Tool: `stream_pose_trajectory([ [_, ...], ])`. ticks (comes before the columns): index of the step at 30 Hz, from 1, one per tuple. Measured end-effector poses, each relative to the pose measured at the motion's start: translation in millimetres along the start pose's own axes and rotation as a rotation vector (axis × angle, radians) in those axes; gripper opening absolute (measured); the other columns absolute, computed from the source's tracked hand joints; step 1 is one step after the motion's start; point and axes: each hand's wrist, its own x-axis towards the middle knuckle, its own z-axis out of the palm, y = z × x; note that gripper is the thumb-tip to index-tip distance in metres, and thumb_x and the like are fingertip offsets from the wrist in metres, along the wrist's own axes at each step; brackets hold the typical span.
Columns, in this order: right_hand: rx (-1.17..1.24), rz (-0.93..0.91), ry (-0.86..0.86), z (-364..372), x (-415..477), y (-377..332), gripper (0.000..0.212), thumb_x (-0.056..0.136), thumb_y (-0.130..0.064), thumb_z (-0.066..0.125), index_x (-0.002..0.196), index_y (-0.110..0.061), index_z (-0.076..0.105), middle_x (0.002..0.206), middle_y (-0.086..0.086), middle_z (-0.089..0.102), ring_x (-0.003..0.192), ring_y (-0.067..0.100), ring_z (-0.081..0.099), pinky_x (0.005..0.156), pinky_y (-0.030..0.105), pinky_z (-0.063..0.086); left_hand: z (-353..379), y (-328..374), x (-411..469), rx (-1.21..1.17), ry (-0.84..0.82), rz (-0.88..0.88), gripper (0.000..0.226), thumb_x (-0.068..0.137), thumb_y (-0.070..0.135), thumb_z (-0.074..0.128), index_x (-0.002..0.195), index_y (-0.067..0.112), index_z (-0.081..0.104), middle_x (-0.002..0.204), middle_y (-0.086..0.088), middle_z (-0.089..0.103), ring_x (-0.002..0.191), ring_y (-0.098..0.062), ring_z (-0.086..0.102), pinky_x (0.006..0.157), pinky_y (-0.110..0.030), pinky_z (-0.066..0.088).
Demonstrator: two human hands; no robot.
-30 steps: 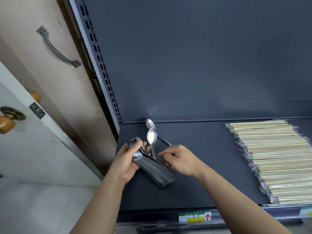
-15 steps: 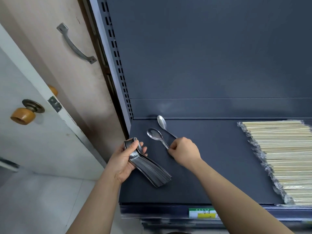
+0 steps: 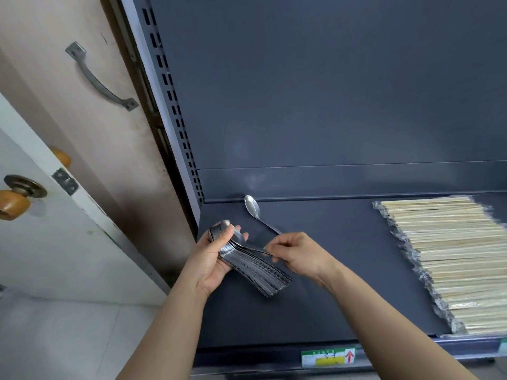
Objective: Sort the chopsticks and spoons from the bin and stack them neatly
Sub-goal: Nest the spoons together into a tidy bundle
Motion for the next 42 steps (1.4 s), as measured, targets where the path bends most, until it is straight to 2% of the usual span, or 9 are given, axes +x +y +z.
stream_pose_trajectory([
  [4,-0.07,-0.055,0.146,-8,14,-1,0.02,0.086,-0.024,0.066,0.074,-0.009,0.07,0.059,-0.01,0.057,0.048,0.004,0.045,0.049,0.015,0.038,-1,2,4,-0.014,0.021,0.006,0.024,0.073,0.018,0.071,0.095,0.017,0.063,0.1,-0.007,0.069,0.079,-0.021,0.073,0.066,-0.034,0.06],
  [8,-0.531,-0.079,0.388,-15,45,9,0.025,0.085,-0.039,0.065,0.102,-0.019,0.063,0.1,-0.004,0.059,0.092,0.016,0.056,0.075,0.027,0.045,-5,4,5,0.021,0.04,0.033,0.021,0.073,0.019,0.071,0.093,0.017,0.062,0.097,-0.005,0.068,0.078,-0.019,0.072,0.065,-0.035,0.059],
  [11,-0.802,-0.075,0.321,-10,56,11,0.023,0.093,-0.026,0.053,0.11,-0.012,0.059,0.115,0.004,0.051,0.11,0.024,0.047,0.084,0.032,0.046,-7,6,6,0.029,0.07,0.052,0.021,0.074,0.017,0.07,0.093,0.017,0.062,0.098,-0.006,0.068,0.079,-0.021,0.072,0.066,-0.035,0.059],
  [14,-0.967,-0.071,0.266,-4,57,8,0.014,0.093,-0.002,0.039,0.106,-0.006,0.043,0.11,0.012,0.053,0.095,0.031,0.053,0.076,0.036,0.042,-8,6,7,0.031,0.081,0.07,0.023,0.075,0.016,0.07,0.096,0.015,0.061,0.097,-0.006,0.068,0.079,-0.021,0.072,0.068,-0.036,0.06],
  [21,-0.339,-0.283,0.082,-18,31,5,0.013,0.098,-0.013,0.04,0.092,-0.015,0.051,0.069,-0.008,0.062,0.051,0.006,0.041,0.052,0.022,0.038,-2,3,8,0.016,0.083,0.068,0.023,0.075,0.018,0.071,0.096,0.016,0.062,0.096,-0.007,0.068,0.08,-0.021,0.07,0.074,-0.039,0.058],
  [27,-0.312,-0.339,0.015,-18,6,14,0.016,0.096,-0.012,0.051,0.086,-0.021,0.06,0.062,-0.015,0.054,0.051,0.002,0.041,0.054,0.012,0.035,7,-6,8,-0.013,0.059,0.072,0.032,0.073,0.022,0.074,0.102,0.012,0.061,0.095,-0.008,0.069,0.083,-0.021,0.071,0.075,-0.04,0.058],
  [33,-0.2,-0.27,0.006,-22,-6,23,0.015,0.092,-0.026,0.061,0.085,-0.018,0.071,0.08,-0.009,0.061,0.065,0.003,0.052,0.067,0.02,0.044,20,-15,-1,-0.101,-0.001,0.077,0.012,0.083,0.012,0.066,0.093,0.016,0.062,0.091,-0.007,0.067,0.083,-0.023,0.066,0.077,-0.04,0.058],
  [37,0.007,-0.163,-0.188,-22,-16,27,0.026,0.097,-0.037,0.053,0.109,-0.018,0.066,0.094,0.0,0.068,0.085,0.012,0.062,0.083,0.033,0.052,31,-20,-9,-0.168,-0.074,0.064,0.014,0.083,0.014,0.065,0.096,0.016,0.061,0.092,-0.006,0.067,0.085,-0.023,0.066,0.077,-0.039,0.058],
  [42,0.209,0.029,-0.488,-34,-32,21,0.037,0.101,-0.037,0.041,0.117,-0.009,0.058,0.099,0.018,0.068,0.073,0.019,0.06,0.066,0.028,0.05,46,-28,-17,-0.158,-0.204,0.097,0.02,0.08,0.013,0.062,0.1,0.016,0.061,0.091,-0.005,0.063,0.086,-0.021,0.064,0.085,-0.039,0.057],
])
